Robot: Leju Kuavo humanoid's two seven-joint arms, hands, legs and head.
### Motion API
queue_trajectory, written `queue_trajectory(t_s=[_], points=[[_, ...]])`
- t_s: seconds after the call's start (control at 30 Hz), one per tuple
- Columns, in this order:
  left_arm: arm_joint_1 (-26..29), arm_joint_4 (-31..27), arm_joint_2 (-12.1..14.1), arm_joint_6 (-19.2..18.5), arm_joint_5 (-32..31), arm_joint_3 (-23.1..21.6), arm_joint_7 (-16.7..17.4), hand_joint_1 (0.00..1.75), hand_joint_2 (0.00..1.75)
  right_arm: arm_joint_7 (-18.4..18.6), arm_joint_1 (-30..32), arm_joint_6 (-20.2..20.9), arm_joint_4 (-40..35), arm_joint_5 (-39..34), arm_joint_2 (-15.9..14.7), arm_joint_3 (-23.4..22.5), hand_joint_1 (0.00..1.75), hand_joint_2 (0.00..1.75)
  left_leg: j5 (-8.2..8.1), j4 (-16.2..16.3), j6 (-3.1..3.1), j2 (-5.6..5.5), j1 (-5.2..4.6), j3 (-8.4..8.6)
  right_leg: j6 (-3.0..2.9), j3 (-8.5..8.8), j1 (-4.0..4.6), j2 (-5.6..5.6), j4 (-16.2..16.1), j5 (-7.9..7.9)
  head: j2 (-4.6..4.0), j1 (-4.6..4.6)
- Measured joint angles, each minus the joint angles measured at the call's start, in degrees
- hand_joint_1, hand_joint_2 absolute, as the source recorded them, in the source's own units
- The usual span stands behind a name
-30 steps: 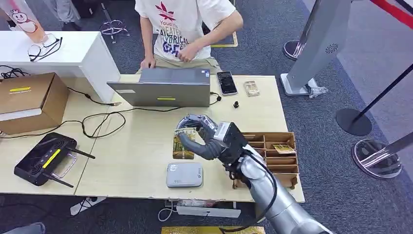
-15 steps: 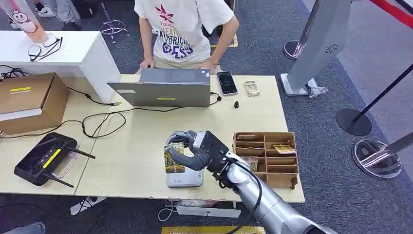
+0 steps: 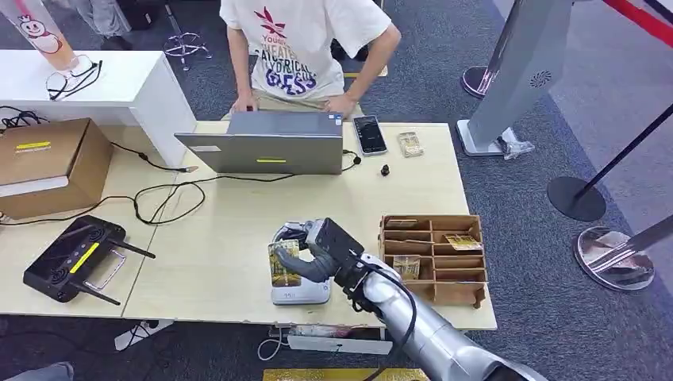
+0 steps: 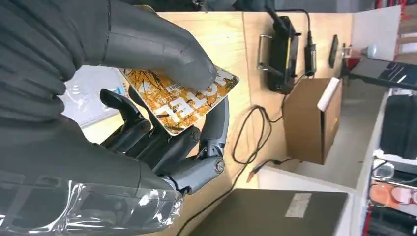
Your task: Pass the card to the sensor for recognition and then transmit it.
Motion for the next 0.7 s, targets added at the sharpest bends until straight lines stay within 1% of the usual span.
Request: queue_trajectory(t_s=[0.37,0.7], points=[[-0.2,0.0,-0.1,0.0,-0.9,-1.0,0.3,0.00,0.00,-0.1,0.2,-1.4,6.2,0.1,0.8,0.5,1.75,1.75,0.00,0.0,0.00,0.00,0.00,0.00,0.00,-0.02,0.00,0.01,0.0,0.00,0.00,0.00],[-0.3,0.0,-0.2,0.0,-1.5,-1.5,0.5,0.00,0.00,0.3,0.3,-1.2,8.9,-0.3,1.4,0.5,1.75,1.75,0.00,0.0,0.00,0.01,0.00,0.00,0.00,-0.01,0.00,0.01,0.0,0.00,0.00,0.00]])
